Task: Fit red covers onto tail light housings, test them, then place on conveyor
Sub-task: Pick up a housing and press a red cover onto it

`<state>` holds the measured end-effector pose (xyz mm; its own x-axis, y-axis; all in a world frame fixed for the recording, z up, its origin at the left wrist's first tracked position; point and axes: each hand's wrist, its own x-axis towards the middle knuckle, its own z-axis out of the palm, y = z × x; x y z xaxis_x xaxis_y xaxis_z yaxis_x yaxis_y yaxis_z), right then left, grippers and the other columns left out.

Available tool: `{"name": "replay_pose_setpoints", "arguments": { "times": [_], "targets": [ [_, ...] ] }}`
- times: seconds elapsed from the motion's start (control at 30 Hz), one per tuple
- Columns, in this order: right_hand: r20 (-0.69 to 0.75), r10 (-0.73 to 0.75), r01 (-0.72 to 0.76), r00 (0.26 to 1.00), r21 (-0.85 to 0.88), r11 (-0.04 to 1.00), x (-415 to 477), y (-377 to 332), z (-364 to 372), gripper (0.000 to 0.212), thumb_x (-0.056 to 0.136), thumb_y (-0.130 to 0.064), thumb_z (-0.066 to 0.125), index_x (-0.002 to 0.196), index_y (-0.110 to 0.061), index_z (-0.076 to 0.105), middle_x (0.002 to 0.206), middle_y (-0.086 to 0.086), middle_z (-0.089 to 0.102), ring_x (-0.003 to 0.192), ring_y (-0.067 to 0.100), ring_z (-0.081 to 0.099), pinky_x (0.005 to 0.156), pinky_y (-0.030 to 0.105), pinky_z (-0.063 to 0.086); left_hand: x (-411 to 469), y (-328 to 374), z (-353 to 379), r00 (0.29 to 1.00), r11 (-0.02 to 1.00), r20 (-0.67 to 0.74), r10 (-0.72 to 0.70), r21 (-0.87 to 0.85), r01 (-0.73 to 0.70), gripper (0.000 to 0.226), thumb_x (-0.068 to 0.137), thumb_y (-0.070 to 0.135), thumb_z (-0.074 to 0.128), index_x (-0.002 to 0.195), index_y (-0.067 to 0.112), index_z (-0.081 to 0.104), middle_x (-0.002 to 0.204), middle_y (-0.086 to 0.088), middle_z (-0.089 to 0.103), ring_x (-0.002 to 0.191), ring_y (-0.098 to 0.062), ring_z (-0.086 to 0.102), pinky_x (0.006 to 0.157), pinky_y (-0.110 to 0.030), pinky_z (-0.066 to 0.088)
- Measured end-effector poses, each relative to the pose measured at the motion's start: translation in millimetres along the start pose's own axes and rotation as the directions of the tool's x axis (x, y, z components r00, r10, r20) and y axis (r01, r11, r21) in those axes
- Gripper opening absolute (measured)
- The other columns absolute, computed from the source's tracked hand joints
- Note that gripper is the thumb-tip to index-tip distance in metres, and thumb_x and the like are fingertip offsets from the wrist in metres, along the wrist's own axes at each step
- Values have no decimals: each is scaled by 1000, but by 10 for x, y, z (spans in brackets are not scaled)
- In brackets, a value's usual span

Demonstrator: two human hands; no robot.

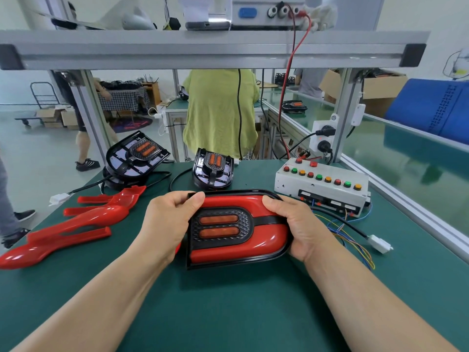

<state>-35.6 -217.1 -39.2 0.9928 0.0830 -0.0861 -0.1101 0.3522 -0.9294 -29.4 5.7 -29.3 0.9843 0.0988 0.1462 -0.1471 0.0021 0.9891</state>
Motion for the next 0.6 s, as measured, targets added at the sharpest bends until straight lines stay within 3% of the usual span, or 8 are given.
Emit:
{"name": "replay_pose_setpoints", "arguments": {
  "times": [0.2, 0.27, 0.37, 0.5, 0.6],
  "targets": [
    [-3, 1, -1, 1000, 0, 1000, -33, -3, 12, 35, 65, -30, 81, 95, -13, 79, 104, 22, 74, 87, 37, 71, 80, 56, 59, -14, -22, 34, 1000, 1000, -14, 19, -15, -19, 15, 92, 27, 68, 82, 29, 79, 84, -5, 78, 76, -19, 75, 63, -28, 59],
    [11, -3, 3, 1000, -2, 1000, -38, -4, -3, 35, 67, -31, 80, 97, -13, 78, 105, 23, 73, 88, 35, 71, 82, 56, 59, -12, -31, 25, 998, 996, 36, -55, -69, 58, 13, 90, 31, 68, 87, 24, 79, 90, -9, 77, 83, -24, 75, 69, -35, 61],
    [69, 4, -5, 998, 15, 1000, -39, -12, -34, 32, 70, -27, 78, 98, -12, 77, 105, 22, 73, 86, 33, 72, 78, 50, 61, 14, -30, -45, 983, 985, 132, -125, -104, 139, 36, 77, 40, 71, 98, 12, 77, 102, -15, 75, 97, -32, 72, 88, -45, 56],
    [101, 9, -9, 995, 2, 1000, -25, -22, -72, 26, 66, -17, 81, 91, -15, 80, 100, 20, 75, 81, 31, 74, 70, 44, 61, 27, -11, -115, 952, 964, 272, -143, -178, 196, 36, 81, 29, 67, 105, 3, 73, 108, -22, 72, 100, -36, 71, 76, -38, 60],
    [106, 0, 3, 994, -34, 999, -27, -28, -82, 29, 62, -12, 87, 90, -16, 80, 97, 19, 75, 79, 31, 73, 67, 43, 61, 28, -37, -107, 949, 971, 281, -142, -147, 189, 30, 82, 25, 66, 101, 5, 75, 107, -21, 73, 99, -34, 71, 75, -37, 60]
  ]
}}
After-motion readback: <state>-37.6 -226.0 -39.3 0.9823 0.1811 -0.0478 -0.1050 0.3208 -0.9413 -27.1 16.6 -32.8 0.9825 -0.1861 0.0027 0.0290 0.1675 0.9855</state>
